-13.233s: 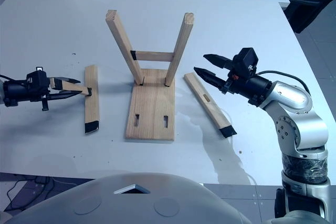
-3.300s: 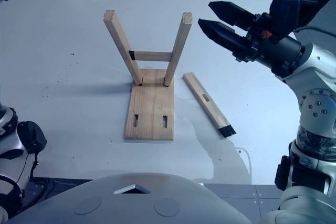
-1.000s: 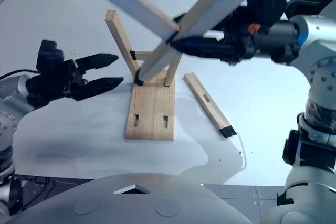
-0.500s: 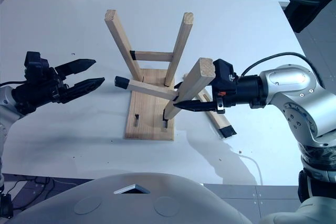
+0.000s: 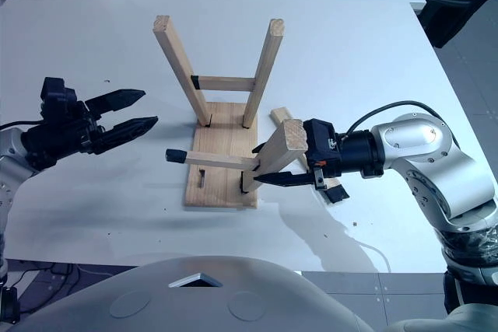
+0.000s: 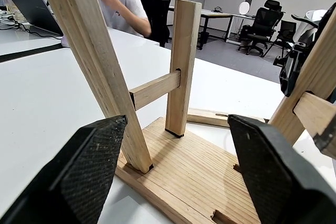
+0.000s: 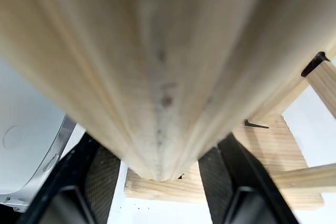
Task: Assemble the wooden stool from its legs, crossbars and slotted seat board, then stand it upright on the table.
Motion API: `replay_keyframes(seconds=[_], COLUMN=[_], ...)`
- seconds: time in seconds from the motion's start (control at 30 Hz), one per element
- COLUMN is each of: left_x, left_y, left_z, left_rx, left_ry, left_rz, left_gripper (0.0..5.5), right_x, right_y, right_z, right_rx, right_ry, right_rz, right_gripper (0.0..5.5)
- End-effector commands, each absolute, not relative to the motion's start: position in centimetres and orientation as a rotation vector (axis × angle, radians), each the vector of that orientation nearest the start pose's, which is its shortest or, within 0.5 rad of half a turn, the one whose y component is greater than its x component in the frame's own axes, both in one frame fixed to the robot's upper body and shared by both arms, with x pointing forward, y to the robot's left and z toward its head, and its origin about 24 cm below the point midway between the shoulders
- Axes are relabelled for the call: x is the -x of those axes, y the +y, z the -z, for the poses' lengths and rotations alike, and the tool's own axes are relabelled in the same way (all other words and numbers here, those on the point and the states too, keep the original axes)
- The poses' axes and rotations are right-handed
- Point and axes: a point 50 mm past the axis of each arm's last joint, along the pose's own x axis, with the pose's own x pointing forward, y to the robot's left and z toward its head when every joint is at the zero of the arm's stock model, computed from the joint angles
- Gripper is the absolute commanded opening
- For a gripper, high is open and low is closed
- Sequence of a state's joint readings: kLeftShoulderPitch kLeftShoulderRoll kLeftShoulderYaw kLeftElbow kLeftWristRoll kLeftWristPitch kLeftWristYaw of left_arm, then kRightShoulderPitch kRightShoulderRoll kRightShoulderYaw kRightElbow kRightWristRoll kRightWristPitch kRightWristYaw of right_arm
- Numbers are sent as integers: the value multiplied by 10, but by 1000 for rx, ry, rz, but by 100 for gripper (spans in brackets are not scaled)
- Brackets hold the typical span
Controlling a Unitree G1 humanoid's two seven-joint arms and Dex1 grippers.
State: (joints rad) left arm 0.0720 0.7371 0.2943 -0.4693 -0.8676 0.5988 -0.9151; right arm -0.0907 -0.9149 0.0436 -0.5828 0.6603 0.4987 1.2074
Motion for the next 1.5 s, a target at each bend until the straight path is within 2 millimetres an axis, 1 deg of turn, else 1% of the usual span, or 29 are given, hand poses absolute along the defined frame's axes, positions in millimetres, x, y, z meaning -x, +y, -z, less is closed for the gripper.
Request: replay_keyframes(seconds=[0.03, 0.23, 0.33, 0.5, 0.63, 0.73, 0.83, 0.93, 1.07, 1.13, 1.17, 1.23, 1.3, 1.5], left_x=[-204, -206, -206, -208, -211, -212, -213, -213, -213, -213, -213, -213, -213, -214], left_y=[217, 216, 216, 218, 217, 216, 216, 214, 213, 213, 213, 213, 213, 215], left_z=[-154, -155, -156, -157, -157, -157, -157, -156, -154, -154, -154, -154, -153, -154], left_rx=[64, 63, 66, 62, 62, 62, 64, 66, 68, 68, 68, 68, 68, 65], left_ry=[130, 127, 125, 127, 125, 127, 127, 126, 128, 127, 127, 125, 124, 116], left_rz=[1045, 1041, 1041, 1038, 1031, 1039, 1039, 1039, 1036, 1033, 1032, 1030, 1029, 1012], left_gripper=[355, 355, 355, 355, 355, 355, 355, 355, 355, 355, 355, 355, 355, 355], right_x=[-199, -201, -198, -188, -181, -181, -183, -186, -204, -209, -210, -210, -210, -211], right_y=[-172, -173, -172, -173, -177, -180, -181, -178, -169, -166, -165, -162, -162, -171], right_z=[-153, -150, -145, -123, -96, -89, -89, -95, -105, -110, -113, -119, -121, -125], right_rx=[350, 353, 348, 391, 464, 459, 441, 407, 339, 330, 320, 294, 308, 369], right_ry=[278, 279, 293, 382, 500, 538, 550, 534, 459, 429, 418, 405, 403, 414], right_rz=[-1513, -1496, -1501, -1539, -1573, -1578, -1579, -1574, -1477, -1451, -1444, -1439, -1426, -1376], right_gripper=[202, 202, 202, 202, 202, 202, 202, 202, 202, 202, 231, 265, 290, 294])
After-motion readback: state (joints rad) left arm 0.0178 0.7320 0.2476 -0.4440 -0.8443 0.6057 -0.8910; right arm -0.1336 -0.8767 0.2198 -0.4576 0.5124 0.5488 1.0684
